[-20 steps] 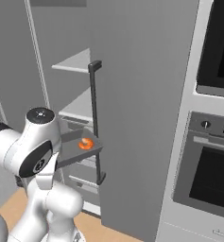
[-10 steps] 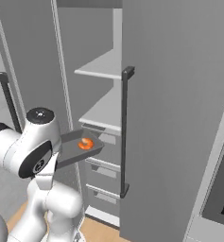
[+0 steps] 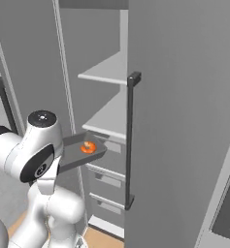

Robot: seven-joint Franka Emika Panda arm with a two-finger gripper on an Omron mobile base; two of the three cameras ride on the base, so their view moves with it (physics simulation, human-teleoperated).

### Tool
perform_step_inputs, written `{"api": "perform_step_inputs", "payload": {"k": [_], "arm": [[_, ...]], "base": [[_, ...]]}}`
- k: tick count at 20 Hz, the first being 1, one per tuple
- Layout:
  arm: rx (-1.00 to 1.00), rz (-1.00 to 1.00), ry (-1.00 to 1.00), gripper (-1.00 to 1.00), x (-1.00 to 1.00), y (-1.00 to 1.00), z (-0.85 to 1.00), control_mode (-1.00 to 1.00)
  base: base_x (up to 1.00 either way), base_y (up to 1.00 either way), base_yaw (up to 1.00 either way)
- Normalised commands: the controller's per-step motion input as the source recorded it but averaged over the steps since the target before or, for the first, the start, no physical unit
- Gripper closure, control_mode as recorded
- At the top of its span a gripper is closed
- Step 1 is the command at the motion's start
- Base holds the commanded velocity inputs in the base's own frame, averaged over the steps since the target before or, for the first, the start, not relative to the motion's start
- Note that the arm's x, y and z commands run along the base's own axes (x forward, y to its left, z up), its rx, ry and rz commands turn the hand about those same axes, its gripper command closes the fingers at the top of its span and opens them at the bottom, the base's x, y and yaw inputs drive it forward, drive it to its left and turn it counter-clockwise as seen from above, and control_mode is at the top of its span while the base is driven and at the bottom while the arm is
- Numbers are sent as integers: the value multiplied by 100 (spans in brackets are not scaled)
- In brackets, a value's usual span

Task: Take the meat container that has the shrimp and place it on the second highest rack of the freezer. Then take the vegetable container that has the corn and avocado and place it on the highest rack of the freezer.

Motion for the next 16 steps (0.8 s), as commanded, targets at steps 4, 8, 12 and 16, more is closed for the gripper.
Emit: {"api": "perform_step_inputs", "payload": {"k": [4,8,12,16], "arm": [[0,0,0,100,0,0,0,100],[0,0,0,100,0,0,0,100],[0,0,0,100,0,0,0,100],[0,0,0,100,0,0,0,100]], "base": [[94,0,5],[57,-8,12],[7,-38,27],[-47,-92,19]]}}
